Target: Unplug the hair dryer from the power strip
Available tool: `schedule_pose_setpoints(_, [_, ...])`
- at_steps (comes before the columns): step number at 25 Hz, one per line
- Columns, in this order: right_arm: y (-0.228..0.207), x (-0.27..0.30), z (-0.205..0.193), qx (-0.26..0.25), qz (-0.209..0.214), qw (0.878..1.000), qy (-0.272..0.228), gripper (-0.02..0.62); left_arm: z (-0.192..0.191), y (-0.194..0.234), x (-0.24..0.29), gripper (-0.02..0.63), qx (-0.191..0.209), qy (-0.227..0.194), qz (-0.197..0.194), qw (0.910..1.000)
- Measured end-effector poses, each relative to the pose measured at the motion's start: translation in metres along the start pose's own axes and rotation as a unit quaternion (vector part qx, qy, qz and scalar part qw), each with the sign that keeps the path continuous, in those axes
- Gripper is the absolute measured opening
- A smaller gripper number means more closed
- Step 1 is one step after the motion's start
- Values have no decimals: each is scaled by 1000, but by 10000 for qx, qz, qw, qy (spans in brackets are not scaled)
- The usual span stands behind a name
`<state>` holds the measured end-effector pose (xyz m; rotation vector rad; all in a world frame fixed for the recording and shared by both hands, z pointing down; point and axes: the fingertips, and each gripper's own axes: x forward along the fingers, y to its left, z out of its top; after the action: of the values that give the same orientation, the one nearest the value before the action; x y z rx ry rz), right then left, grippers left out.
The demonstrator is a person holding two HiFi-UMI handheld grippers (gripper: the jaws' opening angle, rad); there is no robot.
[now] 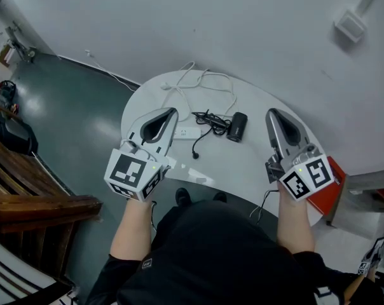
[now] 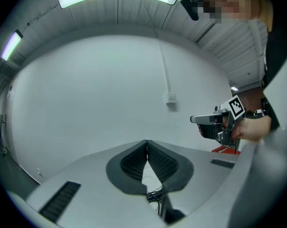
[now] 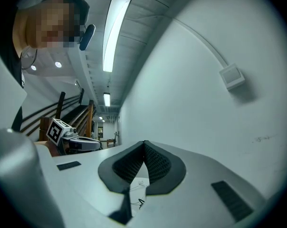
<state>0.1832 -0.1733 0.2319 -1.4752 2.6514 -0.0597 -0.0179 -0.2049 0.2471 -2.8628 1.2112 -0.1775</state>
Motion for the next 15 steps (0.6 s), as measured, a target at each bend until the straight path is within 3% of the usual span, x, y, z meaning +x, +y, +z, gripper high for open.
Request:
schedule_pose_setpoints(3, [0,0,0,-11,-5,10000,18,34,1,4,0,14,-110,-85,86,9999])
schedule_pose_setpoints(7, [0,0,-2,-28,-36,10000,48,34,-1,9,1,14,187,-4,292,9994])
schedule_pose_setpoints(15, [-6,-1,-14,67,-126,9998,170,34,-5,12,2,14,233,72,408,9989])
